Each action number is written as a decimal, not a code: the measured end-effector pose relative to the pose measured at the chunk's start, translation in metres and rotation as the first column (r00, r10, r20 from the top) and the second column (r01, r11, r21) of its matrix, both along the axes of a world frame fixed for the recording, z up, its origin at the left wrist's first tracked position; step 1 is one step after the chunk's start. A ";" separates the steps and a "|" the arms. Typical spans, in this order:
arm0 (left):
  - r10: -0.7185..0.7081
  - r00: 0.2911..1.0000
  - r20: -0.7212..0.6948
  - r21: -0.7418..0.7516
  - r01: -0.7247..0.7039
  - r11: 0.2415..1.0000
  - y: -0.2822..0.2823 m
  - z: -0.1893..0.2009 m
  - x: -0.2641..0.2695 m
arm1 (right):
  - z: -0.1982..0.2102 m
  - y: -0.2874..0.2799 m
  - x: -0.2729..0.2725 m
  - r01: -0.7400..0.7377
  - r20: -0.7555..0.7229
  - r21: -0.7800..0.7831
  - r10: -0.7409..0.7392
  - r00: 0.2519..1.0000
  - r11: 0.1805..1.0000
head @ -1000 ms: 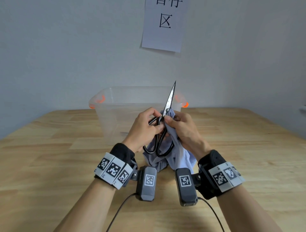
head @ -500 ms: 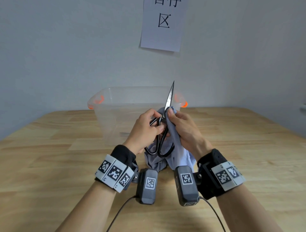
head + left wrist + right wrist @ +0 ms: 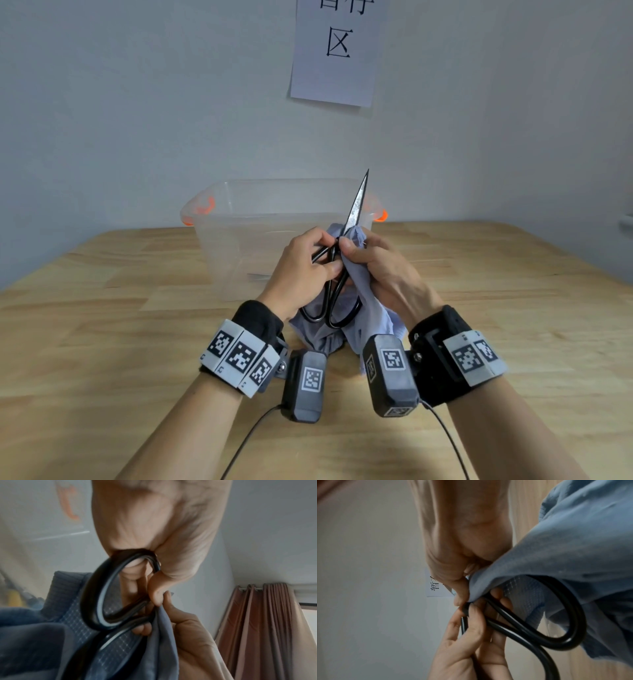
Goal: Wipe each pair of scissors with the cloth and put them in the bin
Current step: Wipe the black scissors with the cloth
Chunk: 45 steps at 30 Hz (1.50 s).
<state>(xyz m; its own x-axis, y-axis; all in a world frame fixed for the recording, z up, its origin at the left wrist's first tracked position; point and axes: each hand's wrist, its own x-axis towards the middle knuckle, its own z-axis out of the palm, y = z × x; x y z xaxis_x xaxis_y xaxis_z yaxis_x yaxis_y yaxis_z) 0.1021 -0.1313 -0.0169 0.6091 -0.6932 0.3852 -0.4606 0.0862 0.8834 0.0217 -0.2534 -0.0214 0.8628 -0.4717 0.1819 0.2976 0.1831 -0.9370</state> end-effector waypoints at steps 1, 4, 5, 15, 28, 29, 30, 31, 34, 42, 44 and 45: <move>0.003 1.000 -0.010 0.001 -0.003 1.000 0.001 0.000 0.001 | 0.000 0.000 -0.001 -0.003 -0.001 -0.007 0.003 1.000 1.000; -0.019 0.999 -0.043 0.002 0.019 1.000 0.002 0.001 0.002 | 0.000 0.003 -0.001 -0.013 0.026 -0.018 0.013 1.000 1.000; -0.020 0.999 -0.050 0.001 0.020 1.000 0.001 0.001 0.003 | 0.000 0.005 0.000 0.000 0.032 -0.015 0.001 0.999 1.000; -0.067 0.997 -0.041 0.022 0.068 0.997 -0.003 -0.004 0.000 | -0.009 0.012 0.014 0.395 0.020 -0.101 -0.395 0.919 0.913; -0.073 0.981 -0.179 -0.018 0.071 0.997 0.002 0.004 -0.003 | -0.007 0.007 0.007 0.219 0.039 -0.203 -0.215 0.976 0.954; -0.075 0.981 -0.179 -0.016 0.073 0.997 0.001 0.003 -0.004 | -0.008 0.008 0.009 0.273 0.034 -0.199 -0.271 0.962 0.941; -0.074 0.983 -0.170 -0.010 0.073 0.997 0.000 0.002 -0.004 | -0.009 0.009 0.012 0.319 0.037 -0.193 -0.318 0.947 0.928; -0.074 0.985 -0.154 -0.002 0.075 0.997 -0.001 0.002 -0.005 | -0.010 0.010 0.014 0.360 0.040 -0.191 -0.360 0.932 0.913; -0.069 0.992 -0.104 0.016 0.071 0.997 -0.003 0.000 -0.008 | -0.008 0.010 0.015 0.453 0.031 -0.207 -0.456 0.889 0.867; -0.060 0.984 -0.168 0.025 0.066 0.998 0.006 0.010 -0.010 | -0.009 0.003 0.009 0.227 0.046 -0.215 -0.222 0.974 0.950; -0.047 0.983 -0.175 0.024 0.052 0.998 0.006 0.011 -0.008 | -0.006 0.004 0.005 0.174 0.046 -0.239 -0.168 0.985 0.955; -0.050 0.983 -0.177 0.025 0.055 0.998 0.005 0.010 -0.009 | -0.005 0.005 0.005 0.196 0.044 -0.237 -0.191 0.981 0.951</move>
